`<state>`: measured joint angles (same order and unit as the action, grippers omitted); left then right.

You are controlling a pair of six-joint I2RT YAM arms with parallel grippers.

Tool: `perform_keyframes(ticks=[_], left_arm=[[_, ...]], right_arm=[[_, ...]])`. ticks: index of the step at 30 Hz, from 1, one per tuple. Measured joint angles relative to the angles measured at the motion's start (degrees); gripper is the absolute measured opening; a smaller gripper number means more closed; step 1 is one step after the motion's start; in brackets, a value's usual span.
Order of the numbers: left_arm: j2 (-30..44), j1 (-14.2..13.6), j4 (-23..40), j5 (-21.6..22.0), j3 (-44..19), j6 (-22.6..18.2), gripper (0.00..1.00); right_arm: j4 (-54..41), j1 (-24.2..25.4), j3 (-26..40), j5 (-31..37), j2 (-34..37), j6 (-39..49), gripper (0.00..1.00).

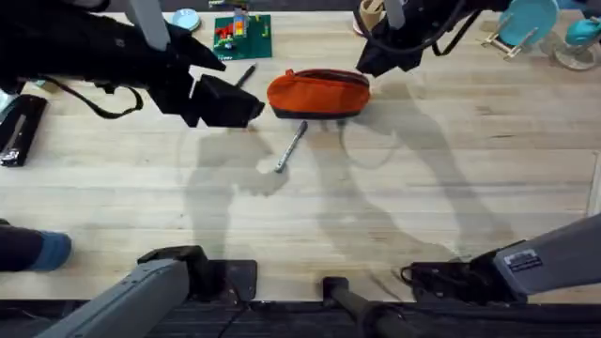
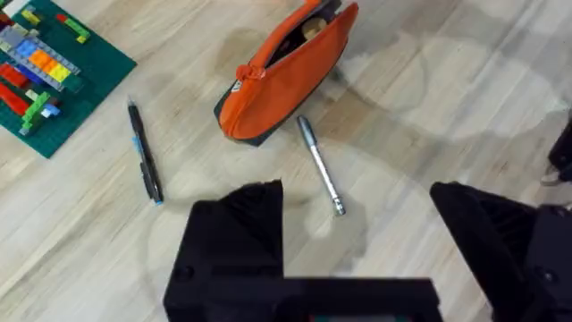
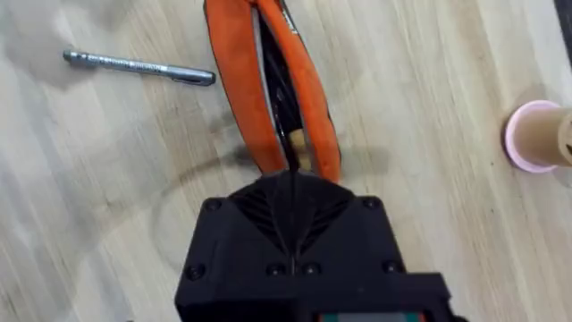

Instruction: Unzip the bag, pick up the pens from the table one at a time and place them inside, then zip the bag closed.

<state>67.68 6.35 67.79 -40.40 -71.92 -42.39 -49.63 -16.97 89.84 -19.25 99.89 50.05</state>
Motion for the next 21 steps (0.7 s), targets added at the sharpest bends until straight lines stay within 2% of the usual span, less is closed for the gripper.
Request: perform_keyframes(ticks=[21], left_arm=[[0.00,0.00,-0.02,0.00,0.00,0.00,0.995]], right_arm=[[2.77,0.28,0.07,-0.02,7.97,2.54,0.028]])
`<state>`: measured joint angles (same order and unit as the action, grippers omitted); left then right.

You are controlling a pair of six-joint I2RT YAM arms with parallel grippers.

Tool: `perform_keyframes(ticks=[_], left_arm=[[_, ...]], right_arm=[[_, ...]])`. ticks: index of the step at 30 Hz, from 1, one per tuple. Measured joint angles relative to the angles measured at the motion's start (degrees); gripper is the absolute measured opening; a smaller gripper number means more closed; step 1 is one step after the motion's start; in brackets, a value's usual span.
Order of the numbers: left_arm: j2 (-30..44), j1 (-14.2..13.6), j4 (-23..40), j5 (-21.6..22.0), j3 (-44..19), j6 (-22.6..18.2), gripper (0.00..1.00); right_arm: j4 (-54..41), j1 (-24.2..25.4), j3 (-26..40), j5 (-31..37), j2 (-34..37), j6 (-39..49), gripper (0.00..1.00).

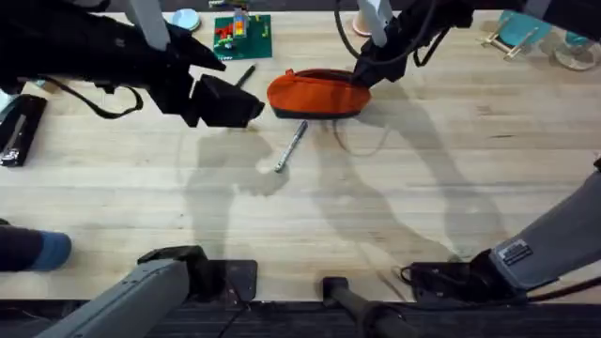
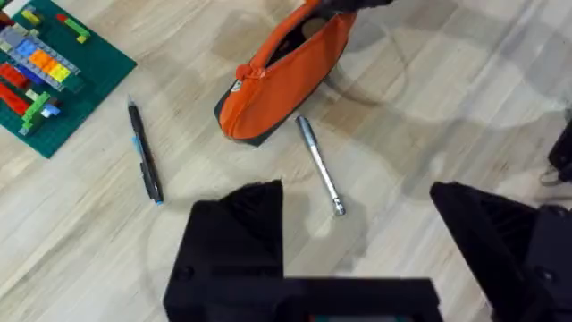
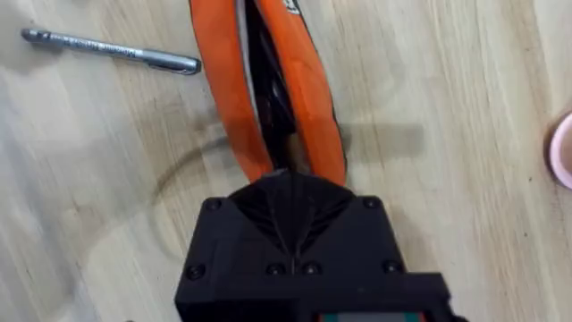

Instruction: Unzip the bag, pick up the pens from the table one at a time and place them inside, then zip the bag closed.

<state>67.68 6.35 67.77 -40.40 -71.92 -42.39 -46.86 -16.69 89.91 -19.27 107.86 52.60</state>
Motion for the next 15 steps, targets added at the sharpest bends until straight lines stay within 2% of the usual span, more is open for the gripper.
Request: perform_keyframes(ticks=[15], left_arm=[[0.00,0.00,-0.03,0.00,0.00,0.00,0.995]], right_arm=[[0.69,0.15,0.40,-2.62,4.52,0.17,0.028]])
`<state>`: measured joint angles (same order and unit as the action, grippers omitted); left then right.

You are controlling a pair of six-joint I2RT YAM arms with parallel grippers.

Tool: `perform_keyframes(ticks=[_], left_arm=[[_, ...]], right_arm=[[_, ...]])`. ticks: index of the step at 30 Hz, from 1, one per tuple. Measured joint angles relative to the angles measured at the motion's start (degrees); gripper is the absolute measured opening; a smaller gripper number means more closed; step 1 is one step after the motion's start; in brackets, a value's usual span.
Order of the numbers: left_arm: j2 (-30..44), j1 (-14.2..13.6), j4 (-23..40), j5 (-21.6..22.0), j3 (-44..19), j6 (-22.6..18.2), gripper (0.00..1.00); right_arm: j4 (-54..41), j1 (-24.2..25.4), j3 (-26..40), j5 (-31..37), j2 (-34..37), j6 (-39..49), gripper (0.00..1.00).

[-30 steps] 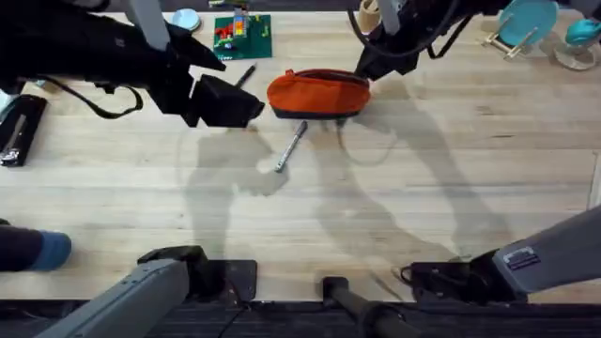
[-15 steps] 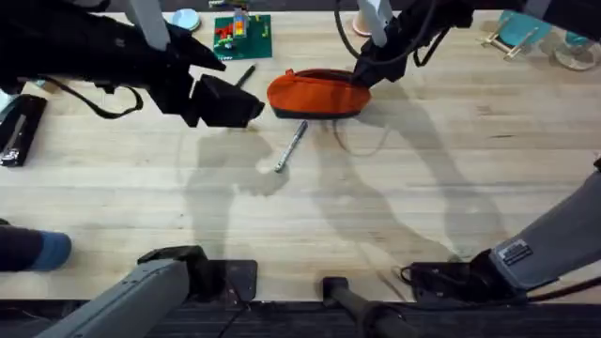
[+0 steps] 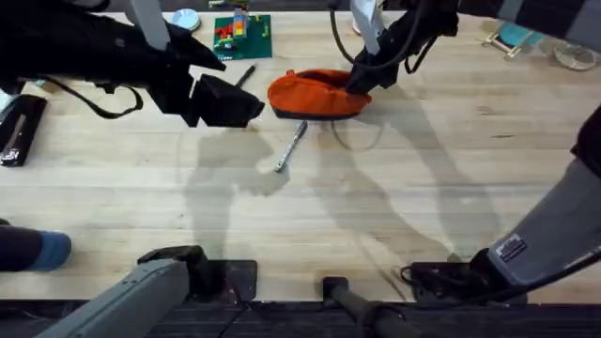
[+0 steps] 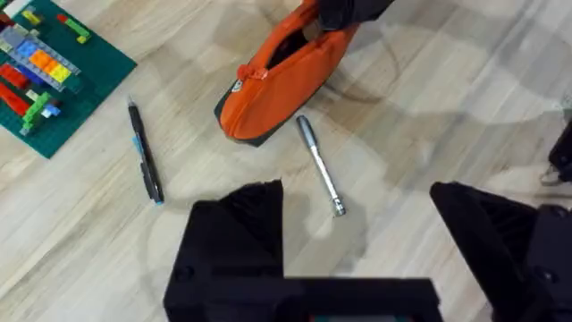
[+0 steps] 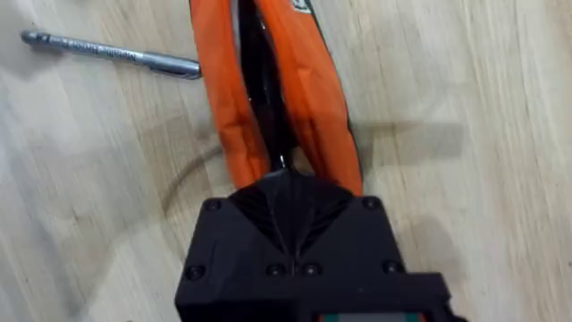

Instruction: Unzip the bag, pick up the pens from the table one at a time and place them inside, then zip the bag closed.

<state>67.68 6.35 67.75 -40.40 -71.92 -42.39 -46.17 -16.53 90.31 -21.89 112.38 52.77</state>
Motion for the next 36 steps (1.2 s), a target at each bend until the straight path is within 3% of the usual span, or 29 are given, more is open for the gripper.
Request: perform_keyframes(ticks=[29,31,34,36], left_arm=[[0.00,0.00,0.00,0.00,0.00,0.00,0.995],[0.00,0.00,0.00,0.00,0.00,0.00,0.995],[0.00,0.00,0.00,0.17,0.00,0.00,0.995],[0.00,0.00,0.00,0.22,0.00,0.00,0.995]], right_arm=[[1.09,0.07,0.72,-1.59,3.62,0.42,0.030],[1.13,0.07,0.72,-1.57,3.62,0.40,0.100],[1.08,0.04,0.72,-1.61,3.62,0.70,0.446],[1.11,-0.04,0.72,-1.66,3.71,1.14,0.577]])
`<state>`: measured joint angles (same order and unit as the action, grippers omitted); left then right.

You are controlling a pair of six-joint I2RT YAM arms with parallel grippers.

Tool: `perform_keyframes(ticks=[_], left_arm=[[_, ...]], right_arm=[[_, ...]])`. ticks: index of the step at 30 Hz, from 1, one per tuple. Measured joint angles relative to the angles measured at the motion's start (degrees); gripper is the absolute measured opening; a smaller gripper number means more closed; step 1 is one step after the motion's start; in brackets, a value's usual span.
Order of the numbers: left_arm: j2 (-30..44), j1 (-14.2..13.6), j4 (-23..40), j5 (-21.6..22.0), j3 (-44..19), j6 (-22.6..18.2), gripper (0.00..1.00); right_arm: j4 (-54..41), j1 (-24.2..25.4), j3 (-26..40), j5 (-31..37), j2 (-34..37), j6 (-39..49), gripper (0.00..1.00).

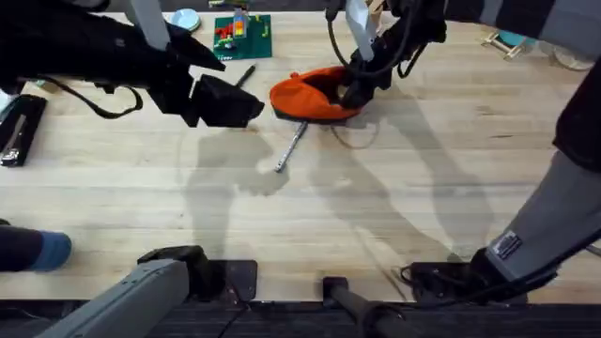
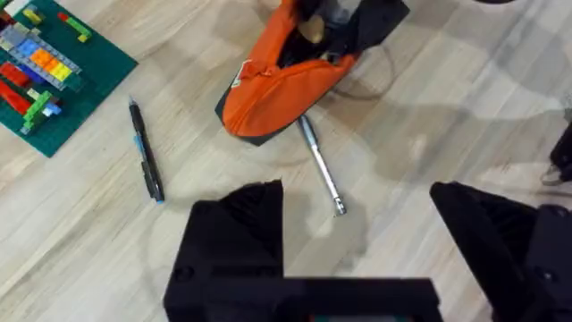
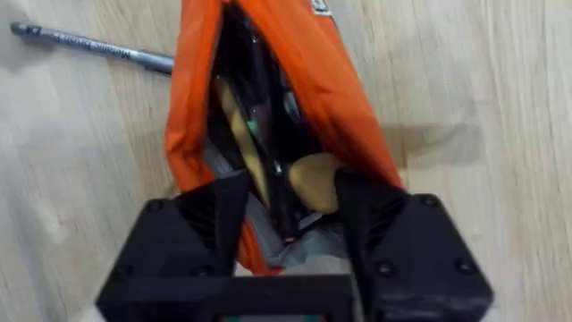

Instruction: Unzip the bag, pick up the pens from the table one at a time and place them inside, then zip the bag closed.

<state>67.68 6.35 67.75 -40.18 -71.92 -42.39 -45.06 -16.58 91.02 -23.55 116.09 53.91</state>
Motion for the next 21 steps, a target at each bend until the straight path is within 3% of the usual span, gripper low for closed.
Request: perform_keyframes(ticks=[1,4,21], left_arm=[[0.00,0.00,0.00,0.01,0.00,0.00,0.995],[0.00,0.00,-0.02,0.25,0.00,0.00,0.995],[0.00,0.00,-0.01,0.81,0.00,0.00,0.995]], right_arm=[[0.02,-0.02,0.00,-0.02,0.06,0.06,0.633],[0.22,-0.08,0.00,-0.09,0.37,0.62,0.968],[0.20,-0.13,0.25,-0.04,0.44,-0.01,0.995]])
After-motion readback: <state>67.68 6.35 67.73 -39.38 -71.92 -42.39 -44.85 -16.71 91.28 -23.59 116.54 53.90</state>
